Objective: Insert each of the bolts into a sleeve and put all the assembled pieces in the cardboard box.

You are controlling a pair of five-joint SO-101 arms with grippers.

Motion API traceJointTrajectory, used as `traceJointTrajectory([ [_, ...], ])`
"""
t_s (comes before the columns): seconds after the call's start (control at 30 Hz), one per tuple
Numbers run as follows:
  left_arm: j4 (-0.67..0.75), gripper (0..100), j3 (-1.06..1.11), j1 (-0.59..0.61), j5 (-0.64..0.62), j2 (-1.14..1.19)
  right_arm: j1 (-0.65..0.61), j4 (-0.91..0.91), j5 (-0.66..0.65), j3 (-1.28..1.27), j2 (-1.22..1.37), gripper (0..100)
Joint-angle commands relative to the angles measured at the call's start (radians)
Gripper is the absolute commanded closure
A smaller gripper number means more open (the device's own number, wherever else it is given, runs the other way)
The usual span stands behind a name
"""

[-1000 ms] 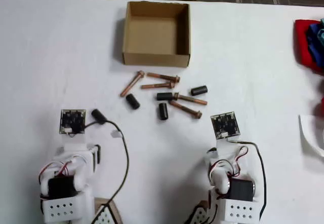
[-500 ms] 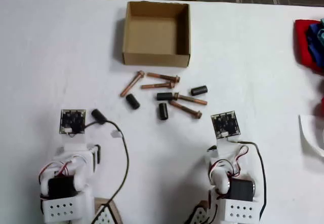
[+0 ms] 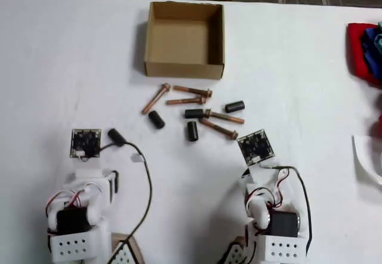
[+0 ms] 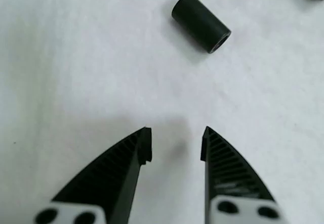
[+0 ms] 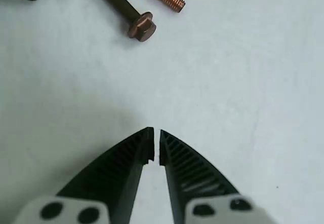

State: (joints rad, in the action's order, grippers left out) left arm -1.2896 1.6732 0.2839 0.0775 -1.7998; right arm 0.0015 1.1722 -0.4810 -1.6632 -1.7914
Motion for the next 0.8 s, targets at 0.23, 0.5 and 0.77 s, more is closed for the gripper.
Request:
traceJointTrajectory([
  [0.23,0.003,82,0.021,0.006,-0.006,-0.023,-0.010,-0.059,0.038,0.112,0.004,83.0],
  [0.5,0.003,82,0.021,0.006,-0.006,-0.023,-0.139,-0.022,0.060,0.295,0.156,83.0],
  [0.77,0.003,82,0.021,0.006,-0.006,-0.023,-0.154,-0.033,0.196,0.756,0.843,83.0],
])
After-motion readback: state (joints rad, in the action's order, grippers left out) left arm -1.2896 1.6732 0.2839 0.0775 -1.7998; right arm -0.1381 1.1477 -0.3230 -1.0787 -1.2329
